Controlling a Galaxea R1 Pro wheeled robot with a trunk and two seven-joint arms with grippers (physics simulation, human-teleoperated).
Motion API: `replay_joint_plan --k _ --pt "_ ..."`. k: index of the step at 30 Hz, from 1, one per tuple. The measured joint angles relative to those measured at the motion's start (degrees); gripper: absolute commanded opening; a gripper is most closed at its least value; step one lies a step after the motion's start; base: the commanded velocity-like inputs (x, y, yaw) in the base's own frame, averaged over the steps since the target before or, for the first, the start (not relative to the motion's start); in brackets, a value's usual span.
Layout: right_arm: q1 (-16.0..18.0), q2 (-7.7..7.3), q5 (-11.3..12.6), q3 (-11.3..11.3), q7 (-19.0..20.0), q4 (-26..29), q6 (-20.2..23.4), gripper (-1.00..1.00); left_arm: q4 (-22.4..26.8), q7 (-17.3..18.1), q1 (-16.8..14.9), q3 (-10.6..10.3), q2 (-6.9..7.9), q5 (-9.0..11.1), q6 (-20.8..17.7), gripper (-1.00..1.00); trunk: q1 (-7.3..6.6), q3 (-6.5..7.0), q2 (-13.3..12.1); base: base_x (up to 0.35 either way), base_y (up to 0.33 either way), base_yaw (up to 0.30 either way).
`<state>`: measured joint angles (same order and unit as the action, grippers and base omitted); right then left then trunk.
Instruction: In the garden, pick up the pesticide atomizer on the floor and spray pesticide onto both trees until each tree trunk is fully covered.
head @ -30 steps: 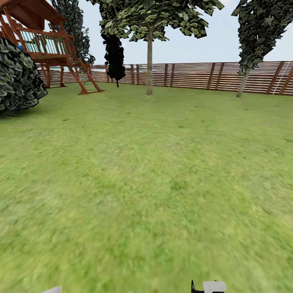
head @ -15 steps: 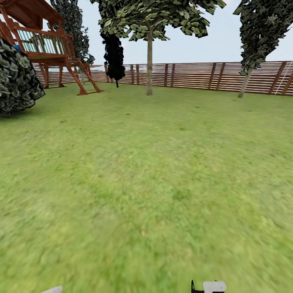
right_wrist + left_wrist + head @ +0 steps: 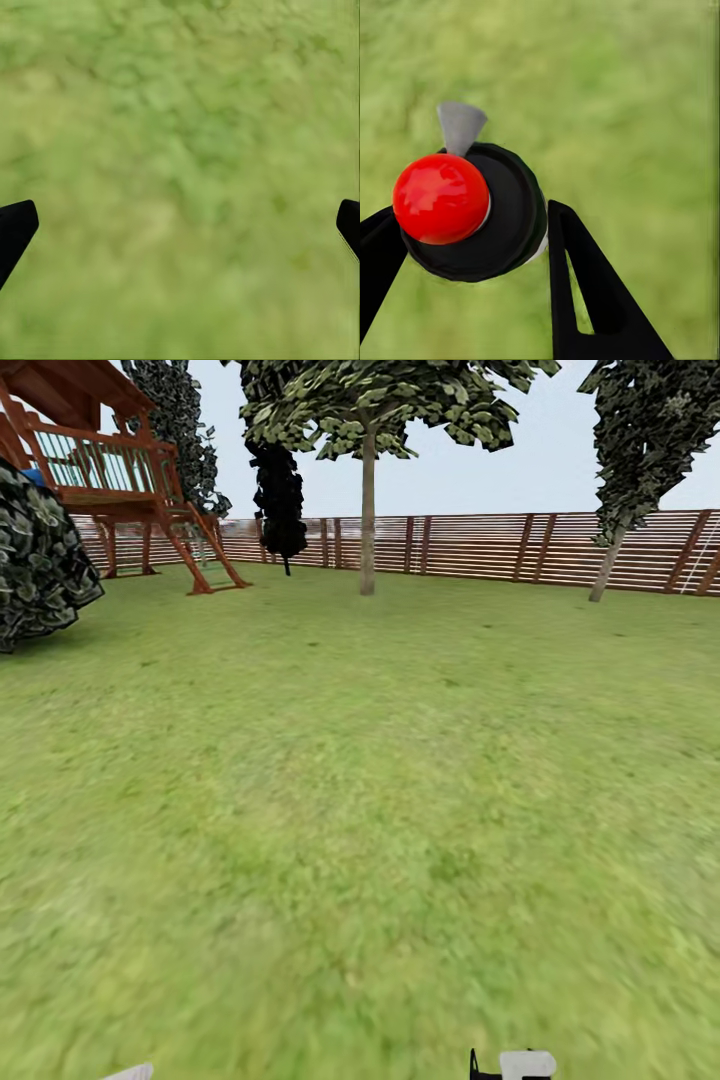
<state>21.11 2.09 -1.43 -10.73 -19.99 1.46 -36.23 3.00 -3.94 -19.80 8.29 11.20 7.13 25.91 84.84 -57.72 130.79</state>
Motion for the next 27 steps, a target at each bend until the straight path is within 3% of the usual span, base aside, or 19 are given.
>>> replay_joint_plan --k 27 --pt "0.0 -0.01 0.0 0.0 0.0 0.0 0.0 1.00 -0.1 0.0 0.0 0.0 -0.04 0.0 0.0 -1.00 0.00 0.00 0.0 0.339 0.000 0.000"
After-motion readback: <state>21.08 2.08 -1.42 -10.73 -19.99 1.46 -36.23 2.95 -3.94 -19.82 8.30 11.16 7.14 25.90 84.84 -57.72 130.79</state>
